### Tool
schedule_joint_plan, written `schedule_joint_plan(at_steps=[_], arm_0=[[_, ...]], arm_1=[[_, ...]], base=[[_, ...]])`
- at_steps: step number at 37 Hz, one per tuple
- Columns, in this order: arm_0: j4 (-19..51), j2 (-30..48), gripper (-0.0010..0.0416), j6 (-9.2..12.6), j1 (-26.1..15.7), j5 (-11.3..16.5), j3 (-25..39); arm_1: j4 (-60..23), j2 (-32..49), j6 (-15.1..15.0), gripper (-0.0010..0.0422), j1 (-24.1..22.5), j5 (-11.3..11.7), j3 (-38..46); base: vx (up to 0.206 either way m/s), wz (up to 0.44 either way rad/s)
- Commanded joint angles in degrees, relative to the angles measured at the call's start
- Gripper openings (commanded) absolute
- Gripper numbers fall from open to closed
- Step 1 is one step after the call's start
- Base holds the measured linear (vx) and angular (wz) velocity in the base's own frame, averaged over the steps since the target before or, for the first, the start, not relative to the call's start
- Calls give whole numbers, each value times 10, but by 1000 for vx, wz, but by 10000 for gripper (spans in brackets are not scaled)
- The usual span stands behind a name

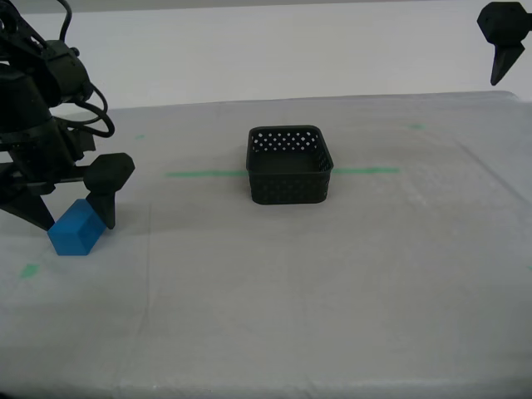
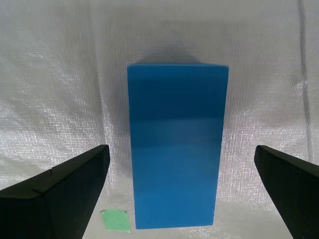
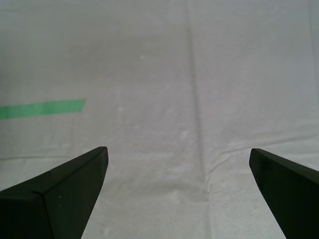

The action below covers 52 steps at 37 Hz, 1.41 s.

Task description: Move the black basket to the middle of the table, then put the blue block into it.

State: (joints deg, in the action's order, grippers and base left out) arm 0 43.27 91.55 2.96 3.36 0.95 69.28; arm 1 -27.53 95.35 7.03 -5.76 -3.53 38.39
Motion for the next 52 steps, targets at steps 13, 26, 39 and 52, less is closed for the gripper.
schedule_joint_plan(at_steps=[13,26,39,52], arm_0=[[0,0,398,-1,0,0,0],[0,0,398,-1,0,0,0],[0,0,398,-1,0,0,0],[0,0,398,-1,0,0,0]], arm_1=[[32,0,5,401,0,-2,-19],[37,0,5,400,0,-7,-19],[33,0,14,400,0,-10,-19],[32,0,14,400,0,-10,-19]], base=[[0,0],[0,0],[0,0],[0,0]])
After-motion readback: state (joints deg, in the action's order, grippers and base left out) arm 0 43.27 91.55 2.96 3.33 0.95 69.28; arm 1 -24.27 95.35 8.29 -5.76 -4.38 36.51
